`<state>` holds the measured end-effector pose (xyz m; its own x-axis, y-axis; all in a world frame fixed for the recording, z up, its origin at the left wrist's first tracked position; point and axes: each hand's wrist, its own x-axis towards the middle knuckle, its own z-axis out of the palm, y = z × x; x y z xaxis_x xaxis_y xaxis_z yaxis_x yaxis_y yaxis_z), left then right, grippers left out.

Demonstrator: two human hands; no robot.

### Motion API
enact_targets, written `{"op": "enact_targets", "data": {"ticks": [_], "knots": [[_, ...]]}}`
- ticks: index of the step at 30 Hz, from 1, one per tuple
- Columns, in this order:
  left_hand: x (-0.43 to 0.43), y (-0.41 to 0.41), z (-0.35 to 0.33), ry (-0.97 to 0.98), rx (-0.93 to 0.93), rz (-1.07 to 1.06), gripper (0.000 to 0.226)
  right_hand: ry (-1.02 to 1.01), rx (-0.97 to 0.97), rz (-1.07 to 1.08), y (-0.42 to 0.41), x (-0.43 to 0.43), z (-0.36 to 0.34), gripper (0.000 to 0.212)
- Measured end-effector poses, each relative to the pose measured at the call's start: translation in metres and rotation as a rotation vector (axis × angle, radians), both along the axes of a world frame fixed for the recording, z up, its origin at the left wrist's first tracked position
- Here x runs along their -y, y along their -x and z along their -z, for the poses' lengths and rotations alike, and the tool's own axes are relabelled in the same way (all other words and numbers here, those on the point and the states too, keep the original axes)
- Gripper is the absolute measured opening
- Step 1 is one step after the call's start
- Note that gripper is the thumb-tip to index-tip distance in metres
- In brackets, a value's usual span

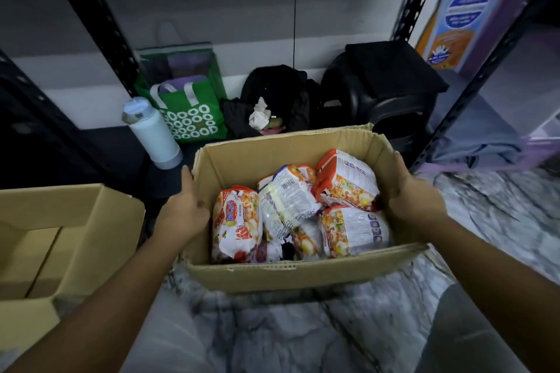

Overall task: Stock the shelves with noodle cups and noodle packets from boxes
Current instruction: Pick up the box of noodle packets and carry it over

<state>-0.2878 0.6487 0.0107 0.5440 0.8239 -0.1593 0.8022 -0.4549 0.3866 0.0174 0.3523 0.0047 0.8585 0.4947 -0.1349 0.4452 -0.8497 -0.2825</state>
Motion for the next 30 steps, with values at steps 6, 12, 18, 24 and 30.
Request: {"op": "enact_targets", "data": {"ticks": [6, 12, 18, 24, 30], "knots": [[0.002, 0.011, 0.003, -0.136, 0.177, -0.005, 0.051, -0.094, 0.048, -0.034, 0.0, 0.006, -0.008, 0.096], [-0.006, 0.022, 0.005, -0.196, 0.228, -0.013, 0.051, -0.176, 0.107, -0.089, -0.002, 0.0, -0.004, 0.091], [-0.01, 0.022, 0.011, -0.212, 0.155, -0.017, 0.056, -0.074, 0.145, -0.118, 0.002, -0.012, 0.013, 0.096], [-0.005, 0.029, 0.017, -0.231, 0.238, 0.032, 0.057, -0.186, 0.456, -0.314, 0.011, -0.018, 0.009, 0.046], [0.016, 0.027, 0.012, -0.425, 0.31, 0.336, 0.037, -0.375, 0.289, -0.61, 0.039, -0.059, -0.006, 0.037]]}}
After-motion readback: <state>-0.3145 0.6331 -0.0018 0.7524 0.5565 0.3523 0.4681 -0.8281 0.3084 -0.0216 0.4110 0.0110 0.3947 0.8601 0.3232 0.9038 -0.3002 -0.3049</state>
